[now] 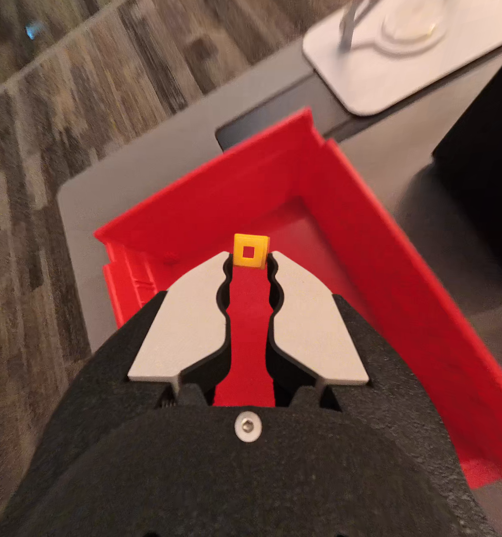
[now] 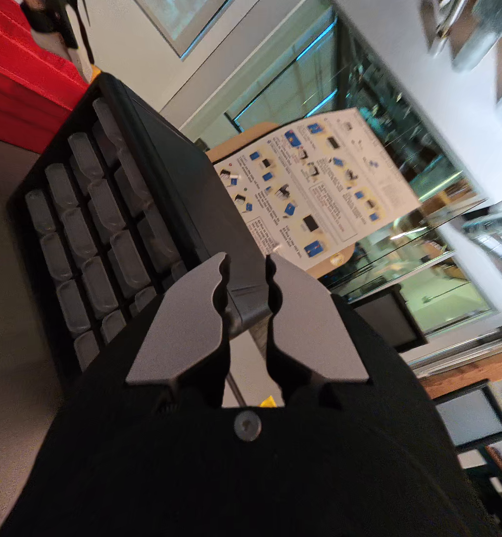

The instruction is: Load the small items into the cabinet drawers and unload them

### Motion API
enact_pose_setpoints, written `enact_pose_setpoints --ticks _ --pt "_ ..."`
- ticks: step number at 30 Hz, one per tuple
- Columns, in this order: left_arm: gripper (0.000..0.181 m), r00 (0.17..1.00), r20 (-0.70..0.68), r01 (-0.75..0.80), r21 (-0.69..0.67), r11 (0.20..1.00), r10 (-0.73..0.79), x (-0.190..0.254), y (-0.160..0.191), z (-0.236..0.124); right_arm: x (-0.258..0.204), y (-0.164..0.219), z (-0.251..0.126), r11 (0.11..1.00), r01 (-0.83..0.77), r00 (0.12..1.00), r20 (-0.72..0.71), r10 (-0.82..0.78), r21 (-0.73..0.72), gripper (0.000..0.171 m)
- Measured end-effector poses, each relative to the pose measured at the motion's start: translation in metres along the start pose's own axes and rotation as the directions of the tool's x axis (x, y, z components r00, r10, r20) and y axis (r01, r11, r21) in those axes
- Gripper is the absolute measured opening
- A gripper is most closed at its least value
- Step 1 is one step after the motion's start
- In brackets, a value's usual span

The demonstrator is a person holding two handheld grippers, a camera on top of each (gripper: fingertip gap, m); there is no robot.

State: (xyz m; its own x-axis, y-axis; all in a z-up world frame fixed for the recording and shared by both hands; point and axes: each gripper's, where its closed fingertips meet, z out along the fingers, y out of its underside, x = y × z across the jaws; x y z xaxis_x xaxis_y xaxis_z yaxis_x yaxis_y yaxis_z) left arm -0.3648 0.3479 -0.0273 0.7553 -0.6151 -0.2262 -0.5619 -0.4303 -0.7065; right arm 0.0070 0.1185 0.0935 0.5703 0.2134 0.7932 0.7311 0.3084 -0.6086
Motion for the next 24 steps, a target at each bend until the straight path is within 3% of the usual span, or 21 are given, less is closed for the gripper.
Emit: enact_pose_setpoints --ticks 5,9,12,18,24 --pt "0.022 1.0 -0.019 0.022 0.174 0.984 -0.019 0.021 -0.045 -0.059 -0.037 -0.006 -0.005 0.987 0.134 0.989 -0.07 -0.129 0.087 0.022" --pt "0.022 0.98 -0.192 0.111 0.329 0.938 -0.049 0.067 -0.084 -0.101 -0.046 0.006 -0.009 0.957 0.29 0.931 -0.237 -0.278 0.017 0.015" --pt "0.022 0.954 -0.297 0.095 0.408 0.908 0.033 0.109 -0.105 -0.126 -0.046 0.021 -0.005 0.952 0.299 0.912 -0.273 -0.305 -0.065 0.015" --pt "0.022 0.894 -0.4 0.04 0.517 0.855 0.201 0.187 -0.132 -0.155 -0.043 0.038 0.001 0.93 0.337 0.882 -0.296 -0.367 -0.149 0.015" --pt "0.022 0.754 -0.586 0.077 0.528 0.846 0.297 0.259 -0.137 -0.169 -0.04 0.038 0.003 0.886 0.414 0.813 -0.355 -0.462 -0.207 0.008"
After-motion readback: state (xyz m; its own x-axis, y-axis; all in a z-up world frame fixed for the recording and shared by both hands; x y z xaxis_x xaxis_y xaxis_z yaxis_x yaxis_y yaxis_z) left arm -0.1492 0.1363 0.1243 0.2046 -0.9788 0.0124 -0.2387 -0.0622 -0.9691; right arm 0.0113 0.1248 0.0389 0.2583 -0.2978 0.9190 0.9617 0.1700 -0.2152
